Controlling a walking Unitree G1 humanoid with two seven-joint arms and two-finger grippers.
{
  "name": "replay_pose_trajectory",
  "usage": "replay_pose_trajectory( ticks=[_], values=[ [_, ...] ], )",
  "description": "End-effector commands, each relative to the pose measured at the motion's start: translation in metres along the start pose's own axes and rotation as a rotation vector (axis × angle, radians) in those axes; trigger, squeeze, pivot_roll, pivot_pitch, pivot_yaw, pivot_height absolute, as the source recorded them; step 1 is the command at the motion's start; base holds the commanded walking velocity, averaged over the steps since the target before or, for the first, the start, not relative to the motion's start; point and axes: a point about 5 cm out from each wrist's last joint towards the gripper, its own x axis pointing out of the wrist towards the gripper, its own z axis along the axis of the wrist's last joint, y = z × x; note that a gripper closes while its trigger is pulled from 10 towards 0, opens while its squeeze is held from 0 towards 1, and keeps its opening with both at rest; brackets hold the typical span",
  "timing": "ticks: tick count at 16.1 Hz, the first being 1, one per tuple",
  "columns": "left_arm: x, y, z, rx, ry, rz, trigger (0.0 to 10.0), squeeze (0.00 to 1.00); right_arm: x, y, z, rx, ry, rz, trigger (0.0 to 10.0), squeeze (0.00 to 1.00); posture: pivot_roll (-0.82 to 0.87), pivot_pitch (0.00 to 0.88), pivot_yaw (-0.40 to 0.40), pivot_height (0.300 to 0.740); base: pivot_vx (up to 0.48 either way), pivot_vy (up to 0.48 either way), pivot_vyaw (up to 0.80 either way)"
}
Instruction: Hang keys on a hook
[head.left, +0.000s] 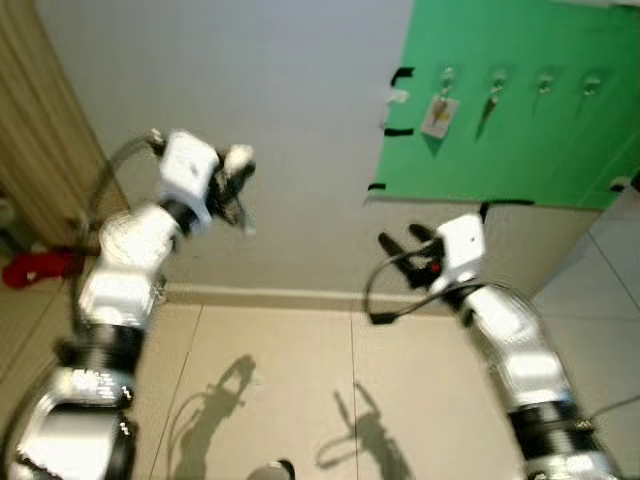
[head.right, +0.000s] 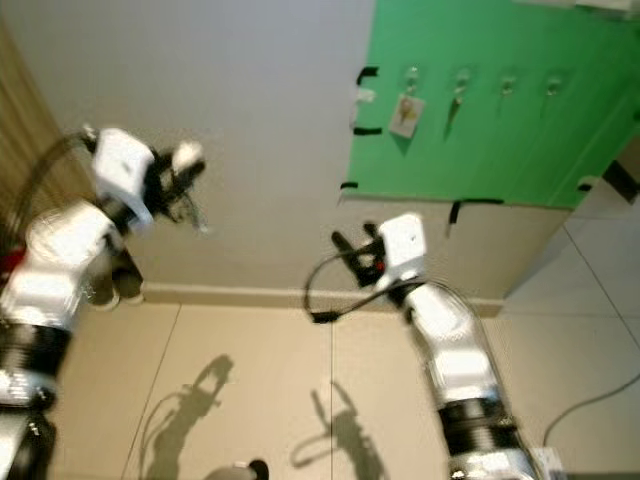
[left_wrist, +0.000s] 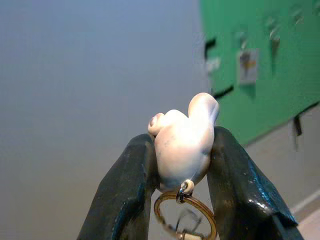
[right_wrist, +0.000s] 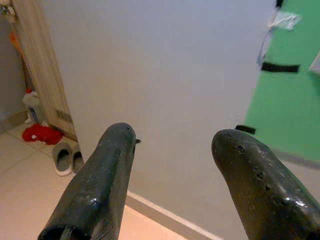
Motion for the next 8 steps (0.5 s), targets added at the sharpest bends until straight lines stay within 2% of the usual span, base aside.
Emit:
replay_pose_trajectory(
  ticks=[1,3,4,5,8],
  values=[
    [-0.001,0.004,-0.003,-0.013,0.002,-0.018,10.0,0.00,0.004,0.002,0.011,0.011,-0.026,0.029,10.0,0.00,0.03,0.000,-0.009,0.740,0.000,0.000,0.00],
    [0.003,0.007,0.012,0.057,-0.041,-0.134,10.0,0.00,0.007,0.002,0.026,-0.007,-0.033,0.118,10.0,0.00,0.04,0.000,-0.020,0.740,0.000,0.000,0.00],
    [0.004,0.004,0.018,0.049,-0.041,-0.254,10.0,0.00,0.008,0.002,0.033,-0.032,-0.023,0.170,10.0,0.00,0.05,0.000,-0.025,0.740,0.000,0.000,0.00],
    [0.005,0.005,0.022,0.039,-0.038,-0.328,10.0,0.00,0.009,0.002,0.042,-0.054,-0.023,0.219,10.0,0.00,0.05,0.000,-0.026,0.740,0.000,0.000,0.00],
    [0.008,0.013,0.030,0.028,-0.036,-0.418,10.0,0.00,0.012,-0.001,0.063,-0.074,-0.031,0.317,10.0,0.00,0.06,0.000,-0.032,0.740,0.000,0.000,0.00]
  ],
)
